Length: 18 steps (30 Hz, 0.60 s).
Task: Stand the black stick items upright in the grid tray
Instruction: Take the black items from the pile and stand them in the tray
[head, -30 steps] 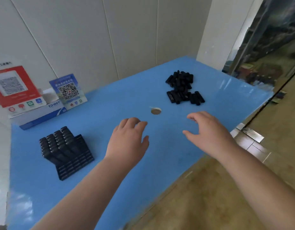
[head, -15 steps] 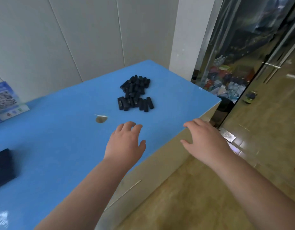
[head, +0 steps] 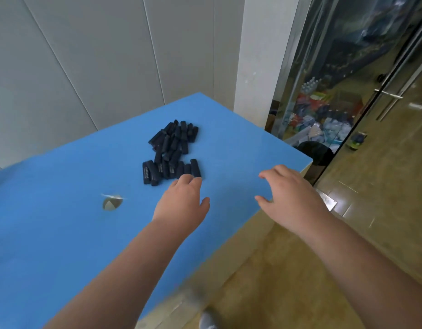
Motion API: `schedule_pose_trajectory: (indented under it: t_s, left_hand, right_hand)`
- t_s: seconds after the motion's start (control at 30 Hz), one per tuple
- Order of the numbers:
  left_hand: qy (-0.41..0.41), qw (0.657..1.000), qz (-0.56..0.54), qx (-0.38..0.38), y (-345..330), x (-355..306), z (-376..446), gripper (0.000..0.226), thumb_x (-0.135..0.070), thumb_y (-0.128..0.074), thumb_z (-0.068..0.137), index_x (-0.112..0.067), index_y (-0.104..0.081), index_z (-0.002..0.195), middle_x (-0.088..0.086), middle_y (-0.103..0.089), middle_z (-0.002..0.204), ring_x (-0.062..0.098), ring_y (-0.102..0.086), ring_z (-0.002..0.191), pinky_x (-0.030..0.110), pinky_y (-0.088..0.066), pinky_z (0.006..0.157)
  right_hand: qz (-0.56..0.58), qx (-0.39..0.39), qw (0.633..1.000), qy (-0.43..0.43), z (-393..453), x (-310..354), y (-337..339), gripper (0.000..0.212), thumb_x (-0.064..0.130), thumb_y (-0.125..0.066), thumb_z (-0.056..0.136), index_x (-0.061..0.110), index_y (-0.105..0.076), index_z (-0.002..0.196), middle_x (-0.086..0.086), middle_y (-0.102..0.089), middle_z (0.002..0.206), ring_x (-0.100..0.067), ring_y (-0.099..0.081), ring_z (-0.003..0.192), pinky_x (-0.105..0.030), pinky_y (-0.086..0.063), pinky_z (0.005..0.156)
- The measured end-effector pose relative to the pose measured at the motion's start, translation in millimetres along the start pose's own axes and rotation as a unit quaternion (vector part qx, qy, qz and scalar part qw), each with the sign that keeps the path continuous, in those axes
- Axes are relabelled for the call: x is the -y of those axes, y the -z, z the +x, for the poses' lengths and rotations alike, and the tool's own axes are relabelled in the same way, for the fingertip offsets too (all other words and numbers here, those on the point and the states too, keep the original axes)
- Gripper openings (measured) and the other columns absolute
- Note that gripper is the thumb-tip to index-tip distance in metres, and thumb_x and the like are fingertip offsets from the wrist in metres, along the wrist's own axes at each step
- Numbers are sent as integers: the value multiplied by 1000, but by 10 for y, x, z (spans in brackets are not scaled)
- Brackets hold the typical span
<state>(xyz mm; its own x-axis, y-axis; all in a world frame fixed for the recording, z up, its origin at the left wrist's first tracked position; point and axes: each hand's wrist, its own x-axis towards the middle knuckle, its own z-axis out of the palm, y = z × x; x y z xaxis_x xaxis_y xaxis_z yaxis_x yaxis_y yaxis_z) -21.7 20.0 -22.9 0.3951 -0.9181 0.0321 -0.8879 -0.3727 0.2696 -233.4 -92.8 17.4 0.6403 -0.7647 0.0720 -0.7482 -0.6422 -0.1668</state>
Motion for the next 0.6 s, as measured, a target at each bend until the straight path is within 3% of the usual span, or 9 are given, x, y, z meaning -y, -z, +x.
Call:
schedule_pose_trajectory:
  t_s: [0.13,0.23,0.4,0.5,0.6]
  left_hand:
    - [7,998,40,44,10,-4,544,33,-42,-51,95,-15,-54,114,2,-50,118,23,-50,104,33,-47,83]
    - [25,997,48,56,-20,-21,822,22,-37,-51,96,-15,-47,94,4,-48,109,24,-47,95,35,-44,77]
    - [19,985,145,87,-173,32,1055,27,-40,-53,99,-16,-51,111,6,-47,115,28,-52,92,39,-47,78]
    - [38,987,134,79,-237,25,1163,11,-21,-56,95,-16,-51,103,6,-46,116,25,-46,84,34,-38,72]
    - [46,988,133,70,-269,-38,1251,24,-6,-55,86,-17,-48,106,5,-48,111,26,-49,85,33,-36,70]
  right_hand:
    - [1,-16,1000,2,391,-42,89,50,47,-60,94,26,-49,137,5,-50,132,-20,-49,122,-36,-48,97]
    - [4,-21,1000,7,628,-60,110,49,47,-60,94,26,-49,137,5,-51,131,-21,-50,121,-37,-48,96]
    - [8,-1,1000,23,905,-135,10,47,48,-59,94,26,-50,134,6,-50,129,-20,-49,119,-33,-45,89]
    - [16,12,999,40,1098,-216,-61,47,48,-58,94,26,-50,135,4,-50,129,-21,-48,121,-35,-46,94]
    - [24,29,997,63,1296,-302,-128,46,47,-58,94,26,-51,134,3,-51,128,-21,-48,122,-37,-47,97]
